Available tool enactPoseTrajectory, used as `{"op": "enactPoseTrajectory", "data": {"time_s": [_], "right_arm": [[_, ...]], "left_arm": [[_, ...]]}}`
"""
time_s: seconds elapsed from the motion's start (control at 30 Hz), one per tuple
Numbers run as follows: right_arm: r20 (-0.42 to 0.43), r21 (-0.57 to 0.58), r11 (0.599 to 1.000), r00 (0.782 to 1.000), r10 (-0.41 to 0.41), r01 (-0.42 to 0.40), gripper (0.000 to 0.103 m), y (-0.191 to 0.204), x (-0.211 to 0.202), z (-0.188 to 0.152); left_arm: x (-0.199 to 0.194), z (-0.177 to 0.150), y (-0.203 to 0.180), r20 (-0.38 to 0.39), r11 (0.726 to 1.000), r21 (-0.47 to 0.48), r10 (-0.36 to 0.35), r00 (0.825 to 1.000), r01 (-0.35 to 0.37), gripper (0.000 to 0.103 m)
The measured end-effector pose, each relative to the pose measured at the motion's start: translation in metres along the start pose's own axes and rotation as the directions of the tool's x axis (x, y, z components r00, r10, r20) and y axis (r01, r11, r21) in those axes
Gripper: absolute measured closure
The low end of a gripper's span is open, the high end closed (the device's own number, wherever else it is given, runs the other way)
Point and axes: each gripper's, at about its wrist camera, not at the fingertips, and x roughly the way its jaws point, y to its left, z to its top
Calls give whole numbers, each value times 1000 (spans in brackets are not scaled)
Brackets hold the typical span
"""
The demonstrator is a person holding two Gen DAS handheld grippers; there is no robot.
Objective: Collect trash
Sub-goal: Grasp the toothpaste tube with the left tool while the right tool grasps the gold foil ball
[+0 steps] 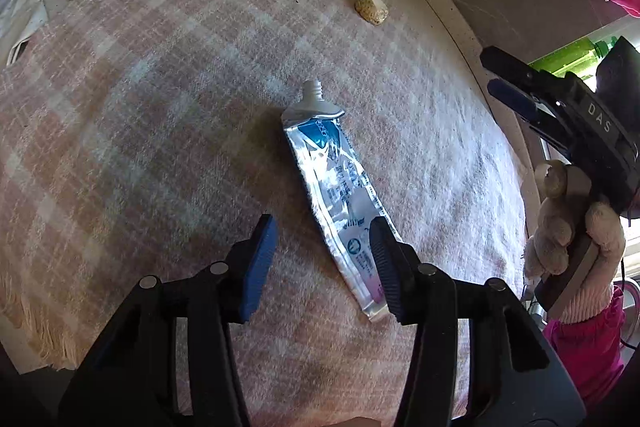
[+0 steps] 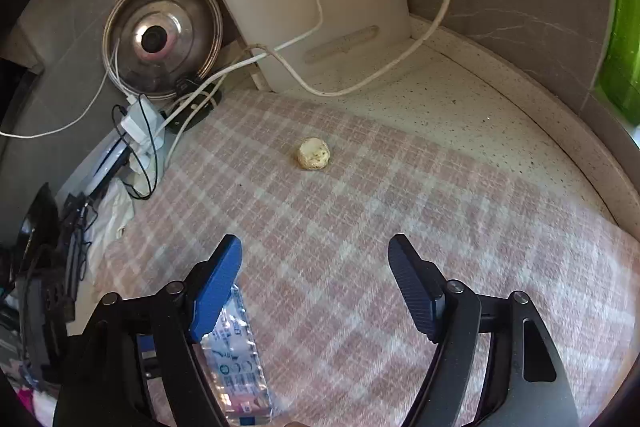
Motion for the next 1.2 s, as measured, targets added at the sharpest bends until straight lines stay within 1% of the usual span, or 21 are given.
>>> {"op": "enactPoseTrajectory", "data": {"time_s": [0.13, 0.27, 0.37, 0.5, 0.63, 0.73, 0.8, 0.83, 0.87, 0.9, 0.93, 0.97, 1.0, 1.13, 1.2], "right_arm": [[-13, -33, 999, 1000, 11, -11, 33, 1, 25, 15], [-29, -42, 999, 999, 27, -29, 38, 2, 51, 29], [-41, -57, 998, 999, 24, -26, 39, 3, 71, 36], [-57, -83, 997, 998, 6, -11, 45, 5, 95, 46], [-64, -105, 994, 997, -35, 28, 45, 5, 115, 53], [-71, -111, 993, 996, -47, 39, 46, 6, 124, 56], [-75, -123, 991, 995, -60, 50, 48, 7, 130, 56], [-76, -133, 989, 994, -73, 62, 49, 9, 133, 55], [-71, -145, 986, 994, -87, 76, 50, 10, 135, 55], [-65, -158, 983, 993, -101, 90, 53, 11, 136, 55], [-61, -172, 980, 991, -115, 104, 55, 13, 137, 56], [-57, -184, 976, 990, -129, 117, 60, 14, 138, 56], [-54, -194, 973, 989, -135, 122, 68, 15, 139, 57], [-58, -186, 977, 991, -120, 107, 69, 13, 136, 59], [-55, -161, 983, 993, -103, 93, 69, 9, 129, 58]], "left_arm": [[10, 7, 0, -1, 1000, -22, 1, 1000, -1, 55], [15, 12, 2, 0, 999, -39, 2, 1000, -2, 55], [17, 17, 2, 10, 999, -48, -3, 1000, 3, 55], [21, 23, 1, 17, 999, -40, -2, 1000, 2, 55], [25, 28, -2, 21, 999, -44, -14, 1000, 15, 55], [28, 31, -3, 28, 999, -44, -21, 999, 22, 55], [30, 34, -6, 30, 999, -38, -19, 999, 21, 55], [32, 35, -9, 32, 999, -35, -19, 999, 20, 57], [33, 36, -10, 32, 999, -33, -16, 999, 17, 63], [35, 36, -11, 31, 999, -31, -13, 999, 14, 66], [37, 38, -12, 32, 999, -32, -13, 999, 15, 74], [40, 38, -12, 27, 999, -34, -17, 999, 18, 85], [44, 40, -15, 20, 999, -34, -20, 1000, 20, 86], [45, 39, -20, 37, 1000, -11, -10, 999, 11, 87], [49, 40, -23, 36, 999, -18, -27, 999, 27, 90]]}}
